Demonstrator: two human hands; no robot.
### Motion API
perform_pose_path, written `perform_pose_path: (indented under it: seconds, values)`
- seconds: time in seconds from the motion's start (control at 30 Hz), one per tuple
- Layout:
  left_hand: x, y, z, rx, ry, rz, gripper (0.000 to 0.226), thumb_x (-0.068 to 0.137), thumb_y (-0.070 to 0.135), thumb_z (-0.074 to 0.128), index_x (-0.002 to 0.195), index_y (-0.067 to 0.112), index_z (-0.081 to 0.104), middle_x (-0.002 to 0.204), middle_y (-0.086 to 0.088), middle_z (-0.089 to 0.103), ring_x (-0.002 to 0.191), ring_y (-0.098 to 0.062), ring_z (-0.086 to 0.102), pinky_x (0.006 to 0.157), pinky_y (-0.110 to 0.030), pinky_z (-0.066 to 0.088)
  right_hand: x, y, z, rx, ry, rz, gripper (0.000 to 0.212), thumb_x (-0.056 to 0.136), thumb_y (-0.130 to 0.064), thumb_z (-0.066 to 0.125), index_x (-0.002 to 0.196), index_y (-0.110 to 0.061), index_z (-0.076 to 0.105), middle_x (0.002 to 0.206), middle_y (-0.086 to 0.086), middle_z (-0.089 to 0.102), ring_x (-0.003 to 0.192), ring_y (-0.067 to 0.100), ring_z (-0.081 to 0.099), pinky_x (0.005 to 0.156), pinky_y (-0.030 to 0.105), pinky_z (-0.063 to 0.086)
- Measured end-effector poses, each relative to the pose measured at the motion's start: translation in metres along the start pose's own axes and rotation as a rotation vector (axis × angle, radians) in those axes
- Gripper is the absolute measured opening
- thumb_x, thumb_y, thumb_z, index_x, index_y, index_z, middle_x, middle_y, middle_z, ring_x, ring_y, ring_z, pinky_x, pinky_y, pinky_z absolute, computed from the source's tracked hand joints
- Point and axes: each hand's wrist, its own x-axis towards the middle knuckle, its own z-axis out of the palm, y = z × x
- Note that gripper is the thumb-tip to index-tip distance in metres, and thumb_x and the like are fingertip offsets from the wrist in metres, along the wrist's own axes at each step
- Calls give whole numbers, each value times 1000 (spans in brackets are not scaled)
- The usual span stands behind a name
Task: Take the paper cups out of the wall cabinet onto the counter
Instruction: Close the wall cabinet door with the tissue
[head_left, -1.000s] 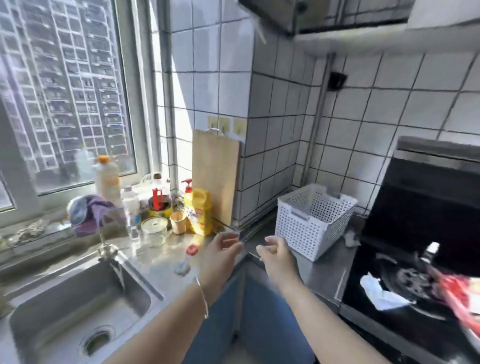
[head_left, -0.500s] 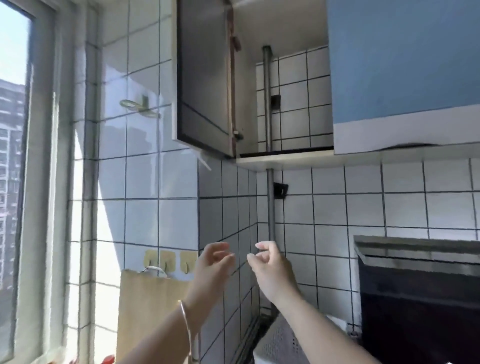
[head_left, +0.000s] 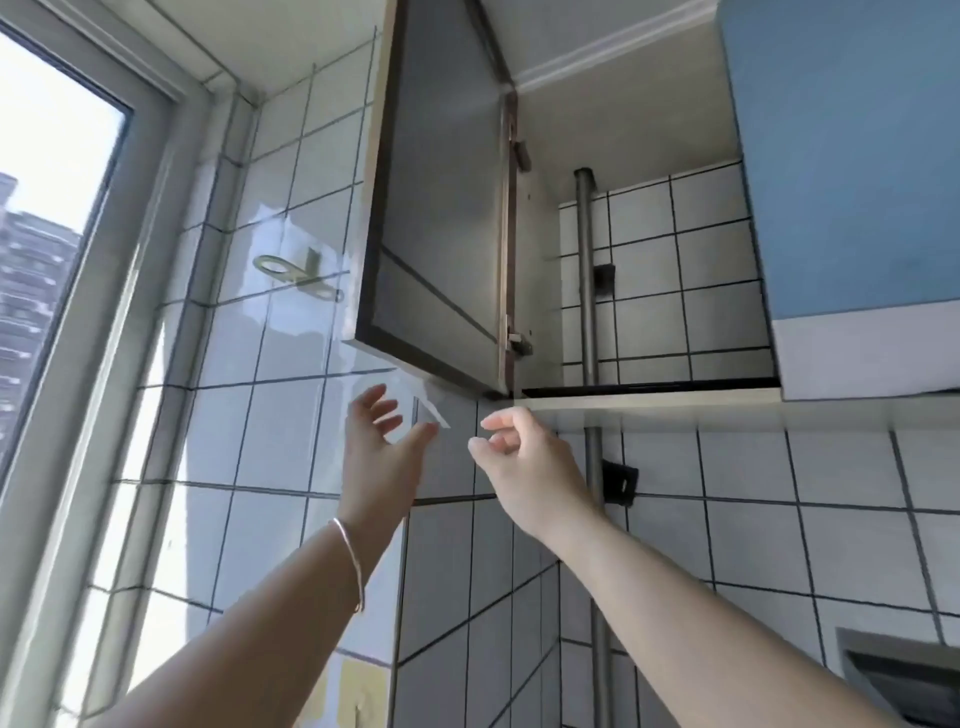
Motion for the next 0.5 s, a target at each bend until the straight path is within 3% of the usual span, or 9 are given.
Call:
perform_pose_path:
  seconds: [0.07, 0.2, 0.3, 0.4, 0.5]
  values:
    - [20, 0, 6, 29, 43, 51, 57, 85, 11, 62, 136, 17, 37, 127, 2, 45, 115, -12, 46, 100, -32, 41, 21, 1, 3, 16, -10, -39, 29, 89, -33, 52, 116, -22, 55, 98, -7, 58, 91, 13, 55, 73, 25, 40]
    - [48, -7, 15, 87, 81, 64, 45, 85, 9, 57, 128, 14, 43, 133, -2, 46, 117, -9, 43, 103, -33, 38, 55, -5, 15, 8, -6, -141, 32, 91, -34, 50, 120, -22, 55, 100, -5, 60, 92, 14, 54, 75, 23, 37]
    - [57, -14, 17, 124, 33, 92, 27, 82, 12, 59, 106, 20, 49, 119, -3, 56, 112, -15, 53, 92, -30, 42, 68, -11, 30, 5, 8, -221, 33, 90, -33, 51, 121, -21, 54, 109, 0, 64, 101, 18, 58, 82, 27, 45]
    - [60, -14, 24, 118, -35, 153, 32, 75, 23, 61, 102, 33, 49, 106, 0, 64, 101, -19, 63, 87, -39, 52, 77, -20, 36, -12, 53, -294, 38, 90, -34, 52, 127, -24, 50, 119, -2, 60, 108, 17, 57, 89, 31, 48]
    - [59, -12, 35, 11, -46, 213, 30, 66, 36, 57, 95, 41, 48, 102, -2, 65, 94, -19, 64, 82, -38, 53, 81, -28, 36, -60, 93, -355, 42, 90, -31, 51, 132, -25, 47, 129, -3, 56, 116, 16, 53, 95, 31, 45]
